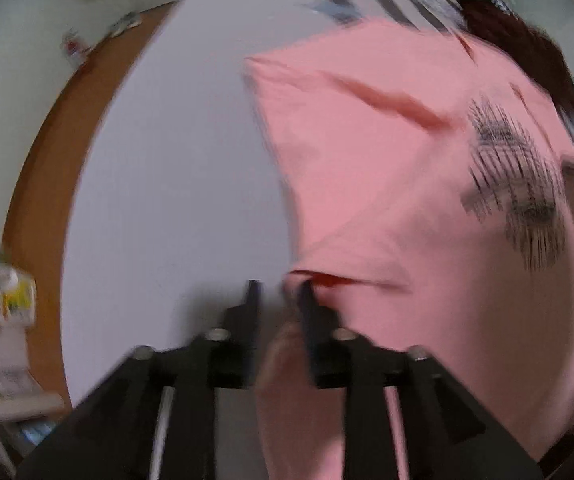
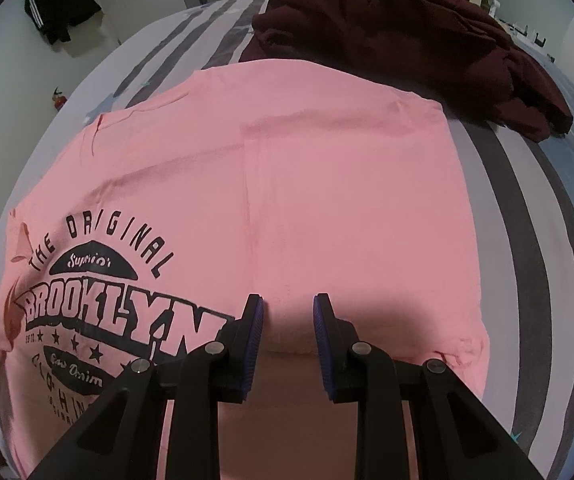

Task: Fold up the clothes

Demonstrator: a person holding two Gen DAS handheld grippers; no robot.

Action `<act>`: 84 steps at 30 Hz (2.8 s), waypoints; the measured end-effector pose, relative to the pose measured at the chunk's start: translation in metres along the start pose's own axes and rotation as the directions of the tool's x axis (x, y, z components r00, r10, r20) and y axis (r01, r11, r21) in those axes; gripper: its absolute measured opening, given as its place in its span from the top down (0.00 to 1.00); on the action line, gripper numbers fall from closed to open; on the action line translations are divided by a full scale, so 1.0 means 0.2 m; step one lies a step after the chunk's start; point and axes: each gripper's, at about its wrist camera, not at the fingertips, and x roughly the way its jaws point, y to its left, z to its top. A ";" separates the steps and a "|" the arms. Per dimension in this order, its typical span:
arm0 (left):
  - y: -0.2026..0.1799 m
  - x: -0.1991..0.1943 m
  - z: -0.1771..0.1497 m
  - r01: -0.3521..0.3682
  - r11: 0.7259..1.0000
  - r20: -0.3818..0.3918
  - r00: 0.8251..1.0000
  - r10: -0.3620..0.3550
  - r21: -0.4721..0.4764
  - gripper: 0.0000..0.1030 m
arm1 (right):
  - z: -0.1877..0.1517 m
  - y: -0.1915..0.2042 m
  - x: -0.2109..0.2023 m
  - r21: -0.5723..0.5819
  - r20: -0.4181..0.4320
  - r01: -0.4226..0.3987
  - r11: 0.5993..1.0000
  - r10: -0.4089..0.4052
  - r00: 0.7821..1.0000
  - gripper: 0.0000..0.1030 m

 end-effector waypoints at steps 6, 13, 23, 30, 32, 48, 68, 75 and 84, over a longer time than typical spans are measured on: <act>0.15 -0.06 0.18 0.097 0.986 0.071 0.994 -0.088 -0.136 0.60 | 0.03 -0.02 0.02 -0.006 -0.001 -0.005 1.000 0.005 1.000 0.77; 0.03 0.18 0.56 0.110 0.991 0.079 0.991 -0.104 -0.080 0.59 | 0.06 -0.04 0.04 0.007 0.006 -0.004 1.000 0.004 1.000 0.77; -0.12 0.46 0.79 0.138 0.990 0.025 0.990 -0.138 -0.007 0.95 | 0.08 -0.17 0.05 0.038 0.003 0.027 0.999 -0.027 1.000 0.77; -0.18 0.43 1.08 0.085 0.992 0.104 0.990 -0.094 0.089 0.96 | 0.10 -0.18 0.06 0.040 0.005 0.029 0.999 -0.030 1.000 0.77; -0.25 0.47 1.10 0.052 0.985 0.088 0.994 -0.067 0.162 0.96 | 0.09 -0.18 0.06 0.044 0.004 0.028 0.999 -0.028 1.000 0.77; -0.11 0.23 0.84 0.104 0.990 0.165 0.983 -0.087 -0.097 0.43 | 0.11 -0.18 0.05 0.024 -0.005 0.016 1.000 -0.015 1.000 0.77; -0.40 -0.02 -0.31 0.089 0.995 -0.111 0.989 -0.094 -0.052 0.48 | -0.30 -0.28 -0.19 0.031 -0.053 0.095 0.995 -0.093 0.994 0.65; -0.39 -0.20 -0.21 0.073 0.987 0.017 0.997 -0.071 -0.143 0.51 | -0.29 -0.29 -0.22 0.049 -0.034 0.103 0.994 -0.101 0.994 0.65; -0.57 0.00 0.64 0.097 0.991 0.175 0.978 -0.112 0.093 0.51 | 0.14 -0.27 -0.15 0.020 0.115 0.109 0.994 -0.110 0.987 0.65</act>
